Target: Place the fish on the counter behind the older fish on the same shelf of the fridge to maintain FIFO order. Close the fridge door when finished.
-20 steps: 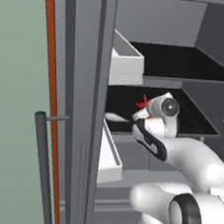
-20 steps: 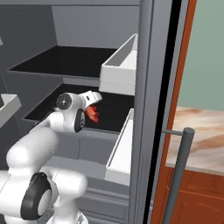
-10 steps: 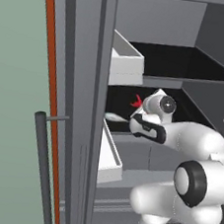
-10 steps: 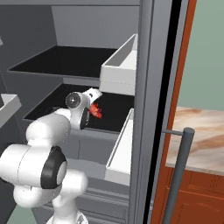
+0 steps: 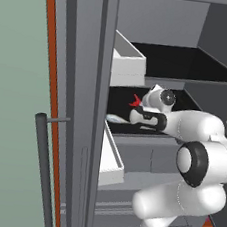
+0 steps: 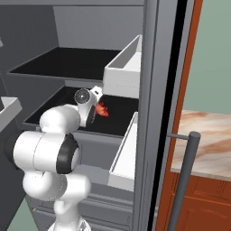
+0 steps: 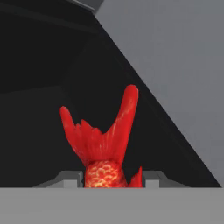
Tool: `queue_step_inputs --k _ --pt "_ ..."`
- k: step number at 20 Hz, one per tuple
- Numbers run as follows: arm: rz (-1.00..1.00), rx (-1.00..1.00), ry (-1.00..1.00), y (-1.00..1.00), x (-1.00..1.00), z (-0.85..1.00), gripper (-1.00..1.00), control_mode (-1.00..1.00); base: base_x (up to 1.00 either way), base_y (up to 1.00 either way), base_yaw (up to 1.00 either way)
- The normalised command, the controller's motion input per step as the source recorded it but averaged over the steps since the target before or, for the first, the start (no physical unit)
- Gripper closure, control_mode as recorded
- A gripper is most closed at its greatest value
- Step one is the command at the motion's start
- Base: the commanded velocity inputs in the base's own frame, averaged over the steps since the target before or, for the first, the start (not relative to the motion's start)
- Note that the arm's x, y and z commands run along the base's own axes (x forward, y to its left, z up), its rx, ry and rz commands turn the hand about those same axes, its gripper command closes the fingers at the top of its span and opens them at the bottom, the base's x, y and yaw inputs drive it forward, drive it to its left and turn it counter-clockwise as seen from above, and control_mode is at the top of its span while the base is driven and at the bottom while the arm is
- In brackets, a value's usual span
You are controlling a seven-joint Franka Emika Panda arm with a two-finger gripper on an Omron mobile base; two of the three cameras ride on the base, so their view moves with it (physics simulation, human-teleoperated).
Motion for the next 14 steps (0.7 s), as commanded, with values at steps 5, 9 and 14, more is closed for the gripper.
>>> queue_step_inputs --k 5,9,14 --pt "0.09 -0.05 0.02 0.03 0.36 -0.19 1.0 -1.0 0.0 0.0 0.0" --pt "0.08 -0.04 0.0 0.0 0.29 -0.4 1.0 -1.0 0.0 0.0 0.0" --pt "0.05 -0.03 -0.01 0.0 0.3 -0.44 1.0 -1.0 0.0 0.0 0.0"
